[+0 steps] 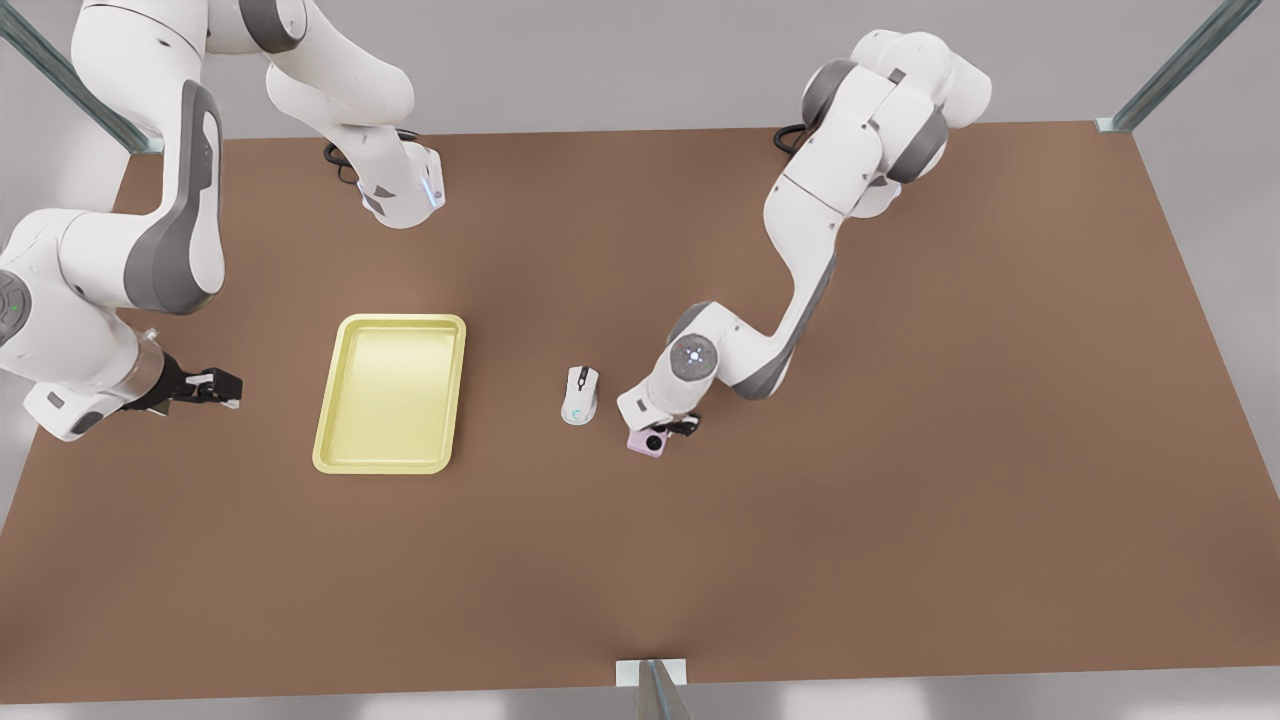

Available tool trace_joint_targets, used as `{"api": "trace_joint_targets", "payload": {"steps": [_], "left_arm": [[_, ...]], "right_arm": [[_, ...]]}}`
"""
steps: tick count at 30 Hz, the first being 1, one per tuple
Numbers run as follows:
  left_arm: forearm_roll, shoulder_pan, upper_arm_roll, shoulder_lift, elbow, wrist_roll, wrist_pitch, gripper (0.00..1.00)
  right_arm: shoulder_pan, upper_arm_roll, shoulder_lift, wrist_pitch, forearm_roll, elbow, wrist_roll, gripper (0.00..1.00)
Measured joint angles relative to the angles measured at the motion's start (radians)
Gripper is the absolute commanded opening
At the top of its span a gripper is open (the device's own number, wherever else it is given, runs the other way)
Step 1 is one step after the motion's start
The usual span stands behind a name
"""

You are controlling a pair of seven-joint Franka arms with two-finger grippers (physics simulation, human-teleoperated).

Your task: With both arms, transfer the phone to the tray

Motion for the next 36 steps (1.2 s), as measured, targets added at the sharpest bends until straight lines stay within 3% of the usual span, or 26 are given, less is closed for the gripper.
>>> {"api": "trace_joint_targets", "payload": {"steps": [5,6,12,16,18,19,22,26,28,36], "left_arm": [[0.051,-0.028,-0.001,0.04,0.042,-0.055,-0.01,0.84],[0.053,-0.033,-0.001,0.04,0.044,-0.065,-0.011,1.0],[0.061,-0.032,0.005,0.007,0.045,-0.111,-0.039,1.0],[0.052,0.129,0.046,-0.168,0.045,-0.109,-0.221,1.0],[0.04,0.255,0.068,-0.292,0.085,-0.078,-0.352,1.0],[0.038,0.302,0.084,-0.348,0.127,-0.055,-0.422,1.0],[0.039,0.434,0.096,-0.592,0.063,0.014,-0.577,1.0],[0.045,0.472,0.108,-0.643,0.053,0.087,-0.707,1.0],[0.045,0.469,0.114,-0.634,0.055,0.119,-0.748,1.0],[0.039,0.47,0.148,-0.59,0.064,0.215,-0.821,1.0]], "right_arm": [[0.003,0.0,0.001,0.002,-0.001,0.0,-0.004,1.0],[0.004,0.0,0.001,0.003,-0.001,0.0,-0.004,1.0],[0.008,0.005,-0.001,0.001,0.0,0.005,-0.006,1.0],[0.003,0.17,-0.006,-0.012,0.034,0.008,0.037,1.0],[0.105,0.234,0.068,-0.013,0.044,0.039,0.096,1.0],[0.182,0.227,0.106,-0.003,0.048,0.048,0.133,1.0],[0.491,0.03,0.247,0.042,0.076,0.158,0.268,1.0],[0.76,-0.231,0.369,0.09,0.166,0.227,0.447,1.0],[0.802,-0.246,0.404,0.114,0.207,0.234,0.529,1.0],[0.832,-0.16,0.597,0.238,0.257,0.355,0.831,1.0]]}}
